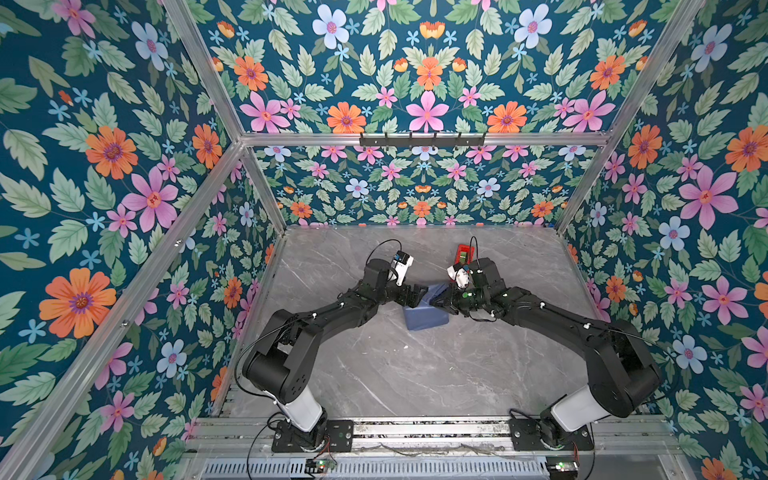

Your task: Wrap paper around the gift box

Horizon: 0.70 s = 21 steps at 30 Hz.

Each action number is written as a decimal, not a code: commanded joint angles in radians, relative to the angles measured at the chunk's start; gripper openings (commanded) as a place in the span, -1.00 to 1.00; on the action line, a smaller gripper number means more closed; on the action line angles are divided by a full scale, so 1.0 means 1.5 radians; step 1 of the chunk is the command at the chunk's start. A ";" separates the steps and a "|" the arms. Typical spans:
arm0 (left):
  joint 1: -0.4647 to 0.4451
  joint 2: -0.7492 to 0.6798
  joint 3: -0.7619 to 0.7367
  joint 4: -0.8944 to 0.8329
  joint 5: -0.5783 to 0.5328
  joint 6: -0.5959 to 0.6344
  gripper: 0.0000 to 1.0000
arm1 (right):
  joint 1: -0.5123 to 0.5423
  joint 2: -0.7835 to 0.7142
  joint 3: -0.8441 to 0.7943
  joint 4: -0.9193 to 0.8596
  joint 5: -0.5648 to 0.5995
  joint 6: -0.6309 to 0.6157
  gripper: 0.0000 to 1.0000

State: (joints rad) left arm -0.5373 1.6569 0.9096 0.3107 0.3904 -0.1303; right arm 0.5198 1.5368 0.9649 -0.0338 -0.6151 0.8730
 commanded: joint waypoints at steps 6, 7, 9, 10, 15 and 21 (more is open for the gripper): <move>0.001 0.002 -0.005 -0.084 -0.026 0.021 0.91 | -0.007 0.005 0.034 0.016 -0.021 0.023 -0.84; 0.001 0.003 -0.004 -0.083 -0.026 0.021 0.91 | -0.010 0.015 0.041 0.020 -0.021 0.023 -0.84; 0.001 0.003 -0.004 -0.083 -0.027 0.021 0.91 | -0.016 0.036 0.050 0.019 -0.022 0.021 -0.84; 0.001 0.002 -0.004 -0.083 -0.026 0.021 0.90 | -0.019 0.046 0.052 0.023 -0.025 0.021 -0.84; 0.001 0.002 -0.003 -0.082 -0.026 0.021 0.91 | -0.029 0.075 0.063 0.023 -0.036 0.009 -0.85; 0.001 0.000 -0.001 -0.082 -0.026 0.016 0.90 | -0.029 0.055 0.027 0.013 -0.048 0.006 -0.86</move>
State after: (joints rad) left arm -0.5373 1.6547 0.9115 0.3054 0.3901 -0.1307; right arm 0.4751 1.6390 1.0267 0.0135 -0.6674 0.9043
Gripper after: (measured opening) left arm 0.952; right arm 0.073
